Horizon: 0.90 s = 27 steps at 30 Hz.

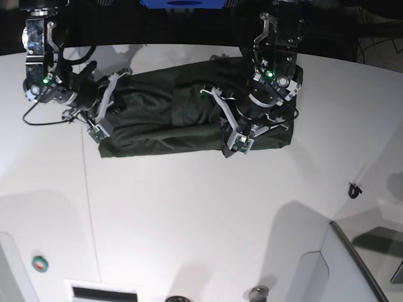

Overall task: Layout the t-shirt on the table in an organized manner, then fold the t-shirt properly
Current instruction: 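Lift the strip end with the left gripper and fold it toward the right gripper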

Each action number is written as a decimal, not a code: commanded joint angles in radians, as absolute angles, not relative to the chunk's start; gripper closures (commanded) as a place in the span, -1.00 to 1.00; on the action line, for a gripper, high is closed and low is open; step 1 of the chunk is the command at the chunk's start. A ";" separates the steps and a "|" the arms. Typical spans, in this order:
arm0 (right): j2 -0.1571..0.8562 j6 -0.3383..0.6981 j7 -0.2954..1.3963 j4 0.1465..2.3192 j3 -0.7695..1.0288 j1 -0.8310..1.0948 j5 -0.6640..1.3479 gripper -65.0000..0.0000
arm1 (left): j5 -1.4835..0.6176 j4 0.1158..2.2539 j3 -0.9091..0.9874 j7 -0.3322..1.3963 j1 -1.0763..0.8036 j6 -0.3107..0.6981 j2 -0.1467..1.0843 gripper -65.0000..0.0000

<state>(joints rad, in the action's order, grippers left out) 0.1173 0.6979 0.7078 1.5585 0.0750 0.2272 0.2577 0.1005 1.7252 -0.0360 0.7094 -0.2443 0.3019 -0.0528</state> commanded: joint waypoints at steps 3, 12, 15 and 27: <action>0.122 0.698 0.691 1.578 0.079 0.217 0.271 0.95 | 0.096 1.758 -0.084 0.693 -0.237 0.302 -0.056 0.48; 0.122 0.698 0.691 1.578 0.079 0.217 0.271 0.95 | 0.085 1.756 -0.125 0.693 -0.239 0.302 -0.058 -0.29; 0.122 0.698 0.691 1.578 0.079 0.219 0.271 0.95 | 0.085 1.790 -0.120 0.693 -0.243 0.303 -0.054 -0.42; 0.122 0.698 0.691 1.577 0.079 0.220 0.271 0.95 | 0.096 1.890 0.070 0.693 -0.355 0.302 -0.012 1.00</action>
<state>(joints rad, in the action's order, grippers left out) 0.1173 0.6979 0.7082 1.5585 0.0750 0.2306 0.2558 0.1001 1.8740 0.0658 0.7120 -0.3573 0.3069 -0.0147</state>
